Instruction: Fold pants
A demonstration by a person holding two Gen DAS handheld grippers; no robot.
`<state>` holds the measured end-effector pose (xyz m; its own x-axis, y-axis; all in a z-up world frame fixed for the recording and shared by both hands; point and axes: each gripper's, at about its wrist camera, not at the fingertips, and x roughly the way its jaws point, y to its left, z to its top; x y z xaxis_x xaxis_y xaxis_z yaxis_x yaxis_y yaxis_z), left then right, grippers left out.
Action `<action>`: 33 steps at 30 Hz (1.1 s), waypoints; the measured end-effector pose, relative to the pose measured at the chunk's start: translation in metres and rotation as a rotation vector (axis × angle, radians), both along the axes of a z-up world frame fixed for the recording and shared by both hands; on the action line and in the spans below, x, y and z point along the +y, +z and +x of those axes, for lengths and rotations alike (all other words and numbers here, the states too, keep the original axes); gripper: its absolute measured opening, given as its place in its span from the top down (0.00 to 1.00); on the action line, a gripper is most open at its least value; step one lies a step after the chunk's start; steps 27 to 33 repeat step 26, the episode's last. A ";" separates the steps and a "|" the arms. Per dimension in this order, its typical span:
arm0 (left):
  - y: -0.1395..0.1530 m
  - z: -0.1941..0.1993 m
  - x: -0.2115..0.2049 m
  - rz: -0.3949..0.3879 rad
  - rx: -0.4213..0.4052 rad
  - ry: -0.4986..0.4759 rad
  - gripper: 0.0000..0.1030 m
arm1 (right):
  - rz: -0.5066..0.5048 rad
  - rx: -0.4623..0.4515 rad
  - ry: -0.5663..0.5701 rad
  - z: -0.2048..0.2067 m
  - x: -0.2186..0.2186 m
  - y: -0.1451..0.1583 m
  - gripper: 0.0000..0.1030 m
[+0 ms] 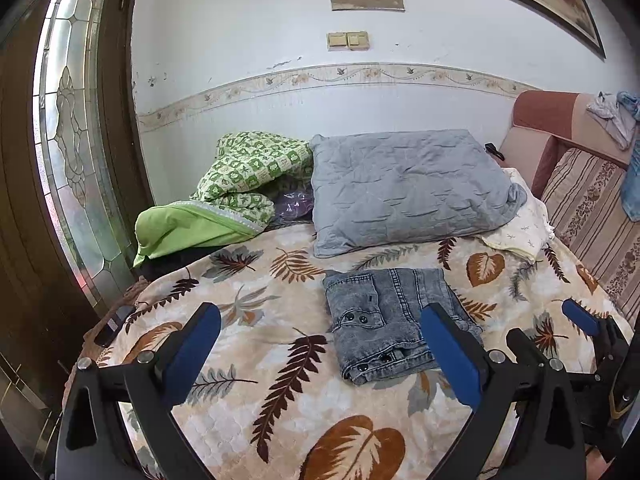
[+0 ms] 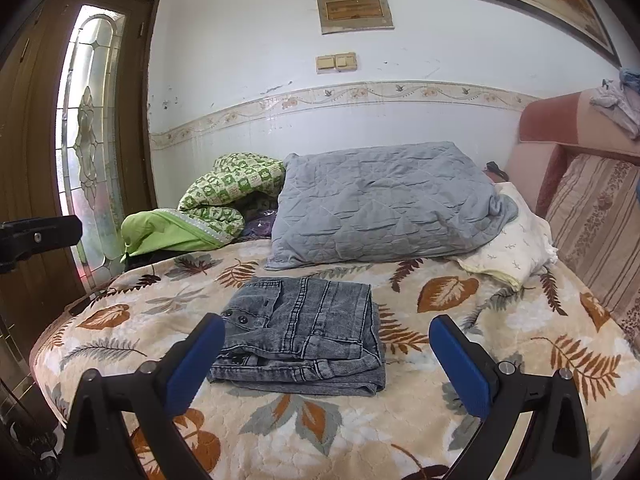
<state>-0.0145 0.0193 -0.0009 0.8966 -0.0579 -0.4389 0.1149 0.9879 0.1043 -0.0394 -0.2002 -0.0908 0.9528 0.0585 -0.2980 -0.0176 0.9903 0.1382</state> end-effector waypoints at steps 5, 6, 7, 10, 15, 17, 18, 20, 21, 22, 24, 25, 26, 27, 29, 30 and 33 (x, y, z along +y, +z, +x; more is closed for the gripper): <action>0.001 0.000 0.003 -0.025 0.005 -0.006 0.03 | 0.001 0.001 0.001 0.000 0.000 0.000 0.00; 0.002 0.000 0.004 -0.027 0.005 -0.006 0.03 | 0.001 0.002 0.002 0.001 0.000 0.000 0.00; 0.002 -0.001 0.004 -0.028 0.004 -0.005 0.03 | -0.001 0.002 0.002 0.001 0.000 0.000 0.00; 0.002 -0.001 0.005 -0.031 0.003 -0.004 0.03 | -0.007 0.003 0.005 0.001 0.003 0.000 0.00; 0.003 -0.001 0.006 -0.033 0.002 -0.003 0.03 | -0.018 0.004 0.009 0.002 0.007 -0.001 0.00; 0.003 -0.001 0.006 -0.038 0.007 -0.006 0.03 | -0.023 0.002 0.011 0.001 0.008 -0.001 0.00; 0.002 -0.001 0.006 -0.040 0.008 -0.008 0.03 | -0.024 0.002 0.012 0.002 0.008 -0.001 0.00; 0.002 -0.001 0.006 -0.039 0.008 -0.009 0.03 | -0.027 0.003 0.013 0.002 0.009 -0.001 0.00; 0.002 -0.001 0.005 -0.038 0.008 -0.010 0.03 | -0.028 0.003 0.014 0.002 0.010 -0.001 0.00; 0.002 -0.002 0.005 -0.040 0.009 -0.010 0.03 | -0.027 0.004 0.013 0.002 0.009 -0.001 0.00; 0.002 -0.001 0.005 -0.047 0.010 -0.016 0.03 | -0.030 0.006 0.016 0.002 0.011 -0.001 0.00; 0.002 -0.001 0.005 -0.050 0.011 -0.018 0.03 | -0.031 0.006 0.018 0.003 0.011 -0.001 0.00; 0.002 0.000 0.006 -0.050 0.013 -0.016 0.03 | -0.035 0.006 0.019 0.003 0.012 -0.001 0.00; 0.002 0.000 0.006 -0.050 0.013 -0.016 0.03 | -0.035 0.006 0.019 0.003 0.012 -0.001 0.00; 0.002 0.000 0.006 -0.050 0.013 -0.016 0.03 | -0.035 0.006 0.019 0.003 0.012 -0.001 0.00; 0.002 0.000 0.006 -0.050 0.013 -0.016 0.03 | -0.035 0.006 0.019 0.003 0.012 -0.001 0.00; 0.002 0.000 0.006 -0.050 0.013 -0.016 0.03 | -0.035 0.006 0.019 0.003 0.012 -0.001 0.00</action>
